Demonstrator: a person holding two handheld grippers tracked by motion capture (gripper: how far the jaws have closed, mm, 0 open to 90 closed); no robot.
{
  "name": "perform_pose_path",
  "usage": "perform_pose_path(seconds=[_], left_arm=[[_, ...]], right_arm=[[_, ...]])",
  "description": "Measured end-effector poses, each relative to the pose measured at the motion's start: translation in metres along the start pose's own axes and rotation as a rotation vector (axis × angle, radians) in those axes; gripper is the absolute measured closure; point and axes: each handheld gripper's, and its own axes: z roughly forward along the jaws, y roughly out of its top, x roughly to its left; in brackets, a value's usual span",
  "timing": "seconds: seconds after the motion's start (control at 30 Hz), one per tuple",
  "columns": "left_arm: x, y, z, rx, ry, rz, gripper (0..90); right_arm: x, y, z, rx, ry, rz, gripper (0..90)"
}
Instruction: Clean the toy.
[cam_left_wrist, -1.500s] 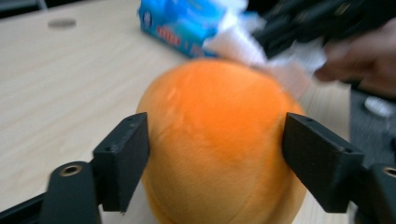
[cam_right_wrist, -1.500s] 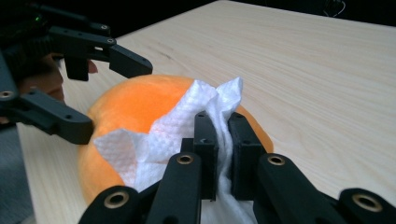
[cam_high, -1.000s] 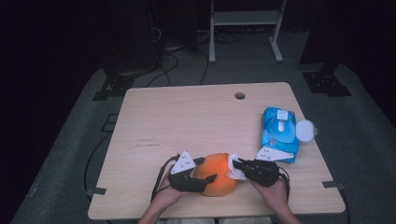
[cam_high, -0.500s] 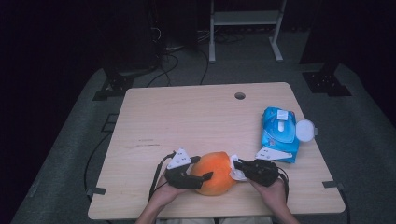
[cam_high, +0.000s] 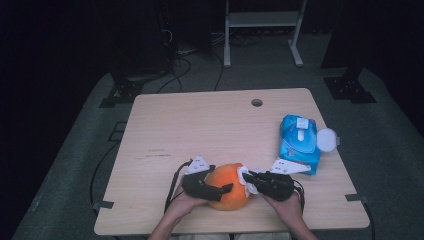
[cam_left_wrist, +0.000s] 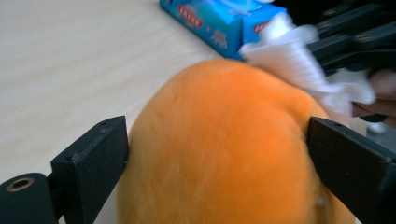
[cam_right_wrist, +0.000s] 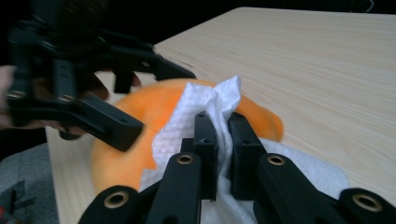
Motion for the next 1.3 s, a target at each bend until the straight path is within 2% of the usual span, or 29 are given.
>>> perform_pose_path(seconds=[0.03,0.07,0.13,0.17,0.2,0.27,0.3,0.4,0.43,0.53,0.6,0.67,0.8,0.83,0.87,0.97,1.1,1.2,1.3], left_arm=[[-0.002,0.0,0.0,0.005,0.008,0.02,16.9],[-0.007,0.002,-0.001,-0.001,0.031,0.058,22.4],[-0.02,0.005,-0.001,-0.054,0.093,0.145,30.6],[-0.025,0.006,0.0,-0.069,0.123,0.182,31.9],[-0.033,0.007,0.001,-0.095,0.165,0.245,32.6],[-0.041,0.007,0.002,-0.117,0.21,0.324,32.6],[-0.043,0.006,0.003,-0.115,0.213,0.343,32.1],[-0.044,0.004,0.002,-0.09,0.183,0.342,27.6],[-0.042,0.005,0.001,-0.084,0.167,0.329,23.9],[-0.033,0.006,-0.005,-0.063,0.114,0.257,15.6],[-0.027,0.006,-0.007,-0.051,0.097,0.218,13.0],[-0.021,0.005,-0.009,-0.029,0.076,0.16,10.1],[-0.014,0.003,-0.009,-0.011,0.047,0.106,11.3],[-0.015,0.003,-0.009,-0.006,0.055,0.115,14.3],[-0.018,0.003,-0.008,-0.005,0.071,0.149,21.3],[-0.03,0.004,-0.006,-0.054,0.13,0.233,28.9],[-0.047,0.006,0.0,-0.074,0.142,0.31,27.8],[-0.047,0.007,-0.001,-0.061,0.123,0.307,20.2],[-0.037,0.008,-0.01,-0.079,0.073,0.246,13.9]], right_arm=[[0.0,0.001,0.0,-0.006,0.006,0.001,82.4],[0.001,0.001,0.001,-0.007,0.007,0.0,82.4],[0.002,0.004,0.0,-0.022,0.003,-0.006,82.5],[0.002,0.006,-0.001,-0.027,-0.001,-0.001,82.5],[0.002,0.007,-0.002,-0.032,-0.005,0.0,82.4],[0.002,0.009,-0.005,-0.052,-0.011,0.006,82.4],[0.001,0.01,-0.006,-0.059,-0.011,0.01,82.3],[0.0,0.007,-0.004,-0.048,-0.013,0.008,82.3],[0.0,0.005,-0.003,-0.036,-0.008,0.006,82.4],[0.005,-0.001,0.001,-0.007,-0.007,-0.016,82.8],[0.009,-0.001,0.002,0.006,-0.007,-0.045,82.9],[0.011,-0.001,0.001,0.017,-0.009,-0.062,83.0],[0.012,-0.001,0.002,0.021,-0.004,-0.065,83.0],[0.012,-0.001,0.002,0.02,-0.006,-0.064,83.0],[0.012,0.0,0.003,0.019,-0.011,-0.06,82.9],[0.013,0.004,0.001,0.008,-0.019,-0.055,82.8],[0.009,0.013,-0.005,-0.039,-0.035,-0.051,82.7],[0.005,0.012,-0.006,-0.032,-0.035,-0.042,82.7],[0.005,0.006,-0.003,-0.005,-0.033,-0.042,82.9]])
